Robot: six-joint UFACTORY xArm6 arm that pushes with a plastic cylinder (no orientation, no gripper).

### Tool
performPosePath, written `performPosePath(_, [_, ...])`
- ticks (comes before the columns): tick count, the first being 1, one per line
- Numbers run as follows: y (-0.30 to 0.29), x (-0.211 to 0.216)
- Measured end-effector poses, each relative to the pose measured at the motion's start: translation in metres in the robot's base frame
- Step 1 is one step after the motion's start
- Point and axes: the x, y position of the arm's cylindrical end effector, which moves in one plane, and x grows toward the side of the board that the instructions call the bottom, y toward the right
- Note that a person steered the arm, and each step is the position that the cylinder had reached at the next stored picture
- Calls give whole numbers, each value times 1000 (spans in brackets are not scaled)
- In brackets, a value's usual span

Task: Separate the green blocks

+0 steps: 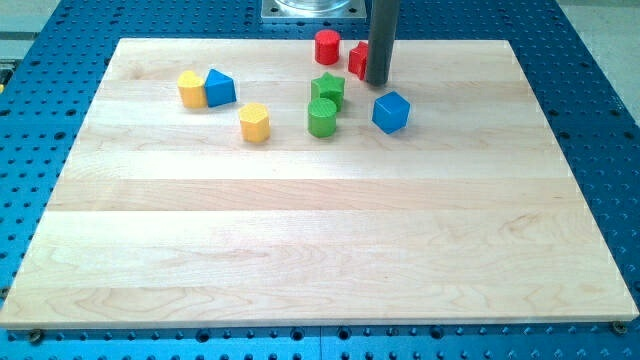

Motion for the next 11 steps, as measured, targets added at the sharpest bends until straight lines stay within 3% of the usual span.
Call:
performPosePath(1, [18,-26])
performPosePath(2, [-16,-26])
performPosePath(4, [1,-39])
performPosePath(7, [-78,-77])
performPosePath(11, [-168,-53])
